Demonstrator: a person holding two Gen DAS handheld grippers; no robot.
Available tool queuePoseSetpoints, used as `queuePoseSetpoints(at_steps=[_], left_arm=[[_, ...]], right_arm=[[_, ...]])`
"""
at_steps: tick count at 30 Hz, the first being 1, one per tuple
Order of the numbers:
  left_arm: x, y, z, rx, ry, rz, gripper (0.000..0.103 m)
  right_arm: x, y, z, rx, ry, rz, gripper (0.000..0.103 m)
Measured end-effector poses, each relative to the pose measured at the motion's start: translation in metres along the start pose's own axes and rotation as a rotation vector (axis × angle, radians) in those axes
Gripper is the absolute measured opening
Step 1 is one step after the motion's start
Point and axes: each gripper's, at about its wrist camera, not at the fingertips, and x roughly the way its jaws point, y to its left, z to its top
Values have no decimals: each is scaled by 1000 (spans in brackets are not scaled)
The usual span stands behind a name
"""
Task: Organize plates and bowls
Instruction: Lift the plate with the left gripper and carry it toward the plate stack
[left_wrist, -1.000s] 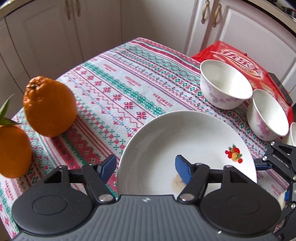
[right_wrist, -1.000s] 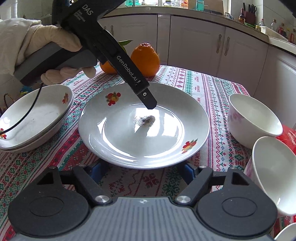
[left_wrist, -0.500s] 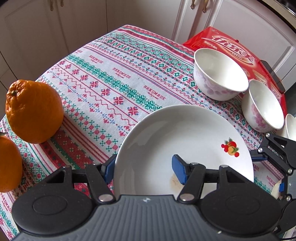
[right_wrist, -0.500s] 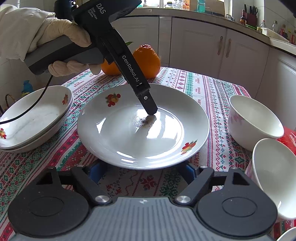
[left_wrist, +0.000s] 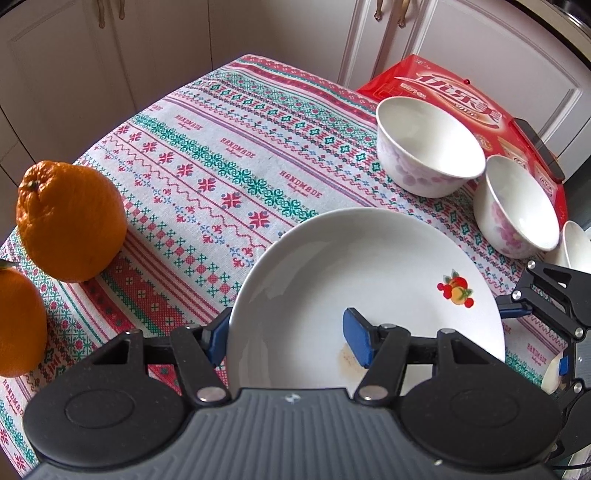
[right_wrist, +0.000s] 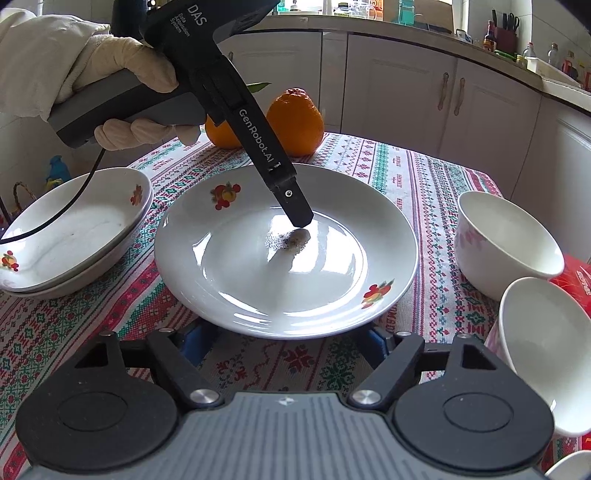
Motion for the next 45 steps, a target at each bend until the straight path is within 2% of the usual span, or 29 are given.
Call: queuePoseSetpoints(at_steps=[10,17,32,45], left_arm=[[-27,-11,-12,-24,-34,18,61],[-57,-22,-33,-61,-73,48,61],[-119,-23,-114,-214,-135,136,61],[-135,-6,-172,-344,-171,162,61]], right_arm=[[-22,8,6,-41,-20,11,84],[-44,22,7,-77,-44,40,84],[-63,72,12,-201,-66,173,84],[-51,106,18,-289,-38,251,84]])
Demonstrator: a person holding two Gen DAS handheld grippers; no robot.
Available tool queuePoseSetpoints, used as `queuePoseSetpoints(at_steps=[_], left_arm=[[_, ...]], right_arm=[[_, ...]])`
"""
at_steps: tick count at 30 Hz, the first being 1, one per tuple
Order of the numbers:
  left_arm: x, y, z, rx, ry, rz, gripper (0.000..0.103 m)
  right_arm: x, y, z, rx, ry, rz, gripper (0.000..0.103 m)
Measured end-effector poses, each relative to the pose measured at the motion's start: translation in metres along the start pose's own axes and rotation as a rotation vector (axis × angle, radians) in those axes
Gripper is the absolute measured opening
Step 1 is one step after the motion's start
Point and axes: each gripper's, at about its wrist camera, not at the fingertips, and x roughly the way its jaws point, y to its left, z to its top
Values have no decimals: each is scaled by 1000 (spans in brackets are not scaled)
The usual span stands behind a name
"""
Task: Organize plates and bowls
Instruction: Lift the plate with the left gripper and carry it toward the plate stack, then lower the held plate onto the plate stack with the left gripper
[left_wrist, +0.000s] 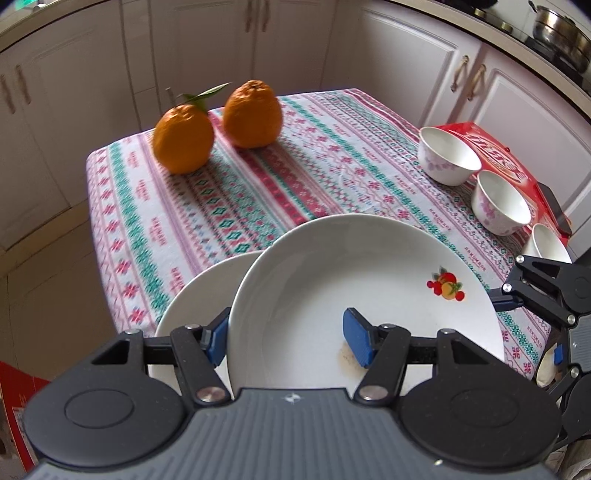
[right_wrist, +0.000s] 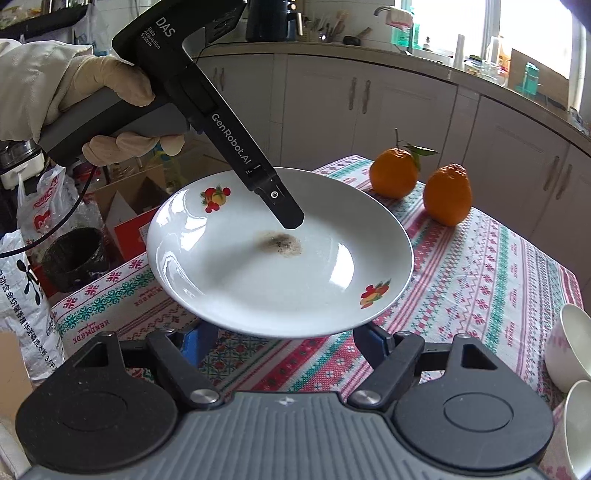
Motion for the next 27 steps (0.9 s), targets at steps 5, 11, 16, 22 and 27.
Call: queuePoseSetpoints(at_steps=[5,11,16,22,27], left_arm=[[2,12,-10,-38,-6,1,61],[6,22,-19,-70,-6,-8,61],[9,26,-21,-75,-3,-12,61],[13,29,-24,-83,1,-12,61],[14,32,-26,-89,4,-9,61]], right_arm=[[9,4,6,-21,13,16,84],[16,7,9,-32,28,22,84],[18,9,11,-32,31,21,84],[18,11,12,-38,32,15,84],[18,12,13,-41,31,16,84]])
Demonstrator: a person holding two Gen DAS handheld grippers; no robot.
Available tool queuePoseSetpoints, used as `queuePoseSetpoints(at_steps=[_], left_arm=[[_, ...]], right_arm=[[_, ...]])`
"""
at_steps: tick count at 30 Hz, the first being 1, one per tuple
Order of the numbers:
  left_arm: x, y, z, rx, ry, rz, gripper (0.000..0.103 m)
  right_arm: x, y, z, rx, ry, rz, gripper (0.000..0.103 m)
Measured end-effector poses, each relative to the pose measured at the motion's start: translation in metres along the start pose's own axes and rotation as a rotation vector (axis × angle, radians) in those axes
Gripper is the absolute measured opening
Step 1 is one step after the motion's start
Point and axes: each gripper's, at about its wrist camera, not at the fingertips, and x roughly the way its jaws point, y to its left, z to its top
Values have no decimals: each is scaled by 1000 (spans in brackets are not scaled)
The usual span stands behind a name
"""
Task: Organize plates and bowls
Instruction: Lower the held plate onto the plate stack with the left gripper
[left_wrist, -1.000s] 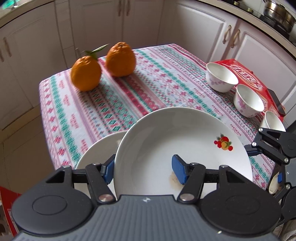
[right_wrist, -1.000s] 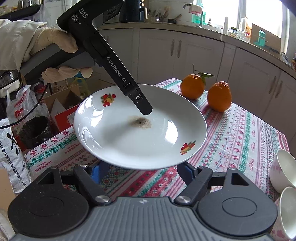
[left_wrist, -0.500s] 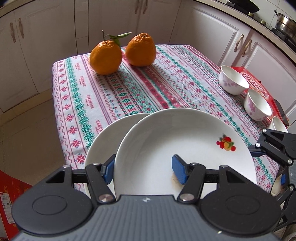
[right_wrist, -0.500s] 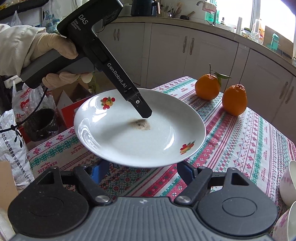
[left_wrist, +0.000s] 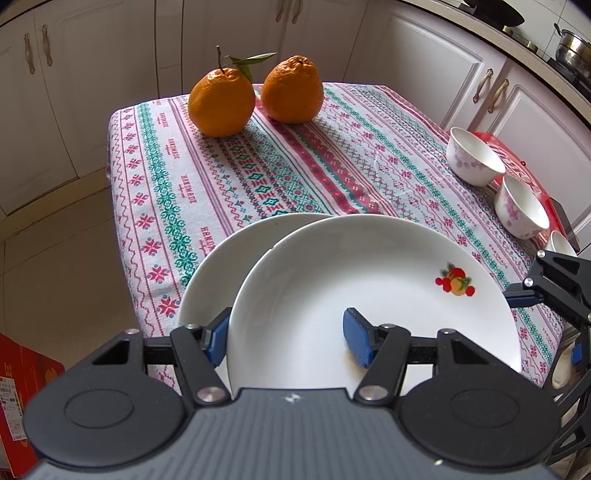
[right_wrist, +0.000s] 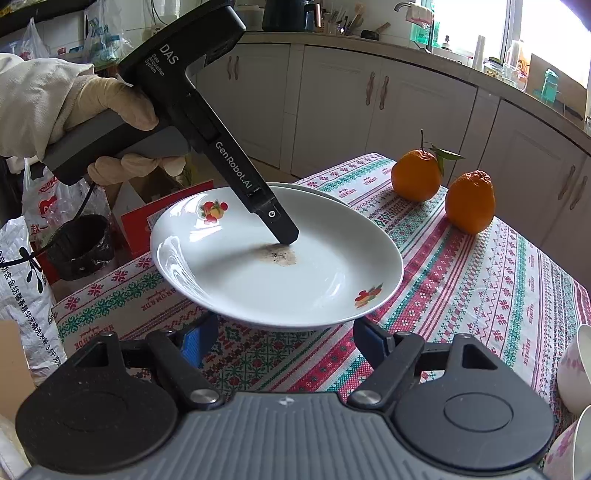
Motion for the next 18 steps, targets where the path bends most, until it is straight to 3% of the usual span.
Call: queuePoseSetpoints(at_steps=[18], left_arm=[[-2,5,-5,-3,14,24,62]], right_arm=[[4,1,2,-7,-2,8,84]])
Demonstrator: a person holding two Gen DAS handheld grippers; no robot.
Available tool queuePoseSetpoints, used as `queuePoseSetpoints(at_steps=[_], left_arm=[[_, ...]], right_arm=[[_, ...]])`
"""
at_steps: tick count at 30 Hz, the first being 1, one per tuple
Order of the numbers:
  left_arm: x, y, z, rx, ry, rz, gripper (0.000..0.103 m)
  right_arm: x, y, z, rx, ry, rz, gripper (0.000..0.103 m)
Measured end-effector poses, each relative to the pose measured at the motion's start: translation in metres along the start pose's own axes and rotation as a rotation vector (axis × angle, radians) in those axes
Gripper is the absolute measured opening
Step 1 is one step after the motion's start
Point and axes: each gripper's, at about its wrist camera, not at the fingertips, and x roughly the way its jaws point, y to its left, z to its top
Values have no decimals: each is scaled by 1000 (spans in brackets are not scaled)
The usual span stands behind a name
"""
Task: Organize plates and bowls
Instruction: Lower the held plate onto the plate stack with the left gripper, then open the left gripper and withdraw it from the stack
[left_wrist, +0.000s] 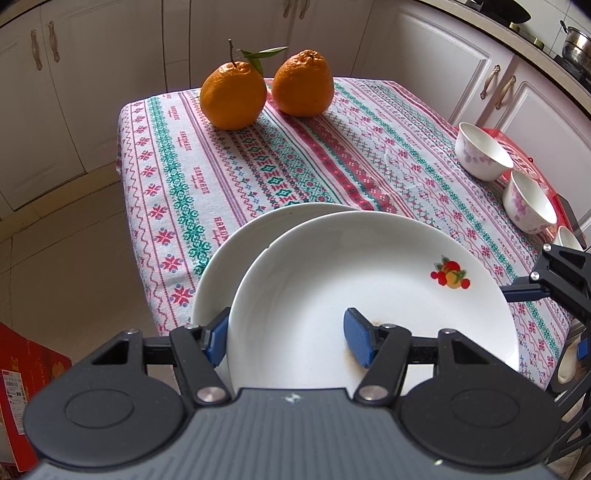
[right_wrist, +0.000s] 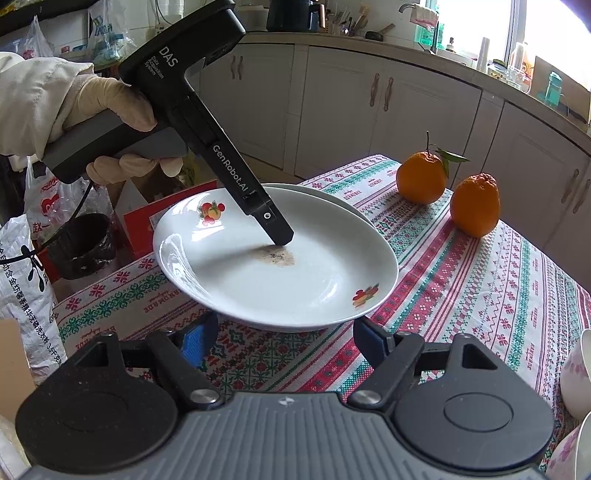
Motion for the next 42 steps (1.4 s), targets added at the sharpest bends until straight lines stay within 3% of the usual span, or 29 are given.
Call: queuePoseSetpoints(at_steps=[38,42], left_arm=[[-28,12,-3,-51,-58,49,65],[-32,9,-5,-56,-80,32,67]], right_arm=[[9,0,-6,3,-14,21,84],[1,-3,-8,12,-26,-2,98]])
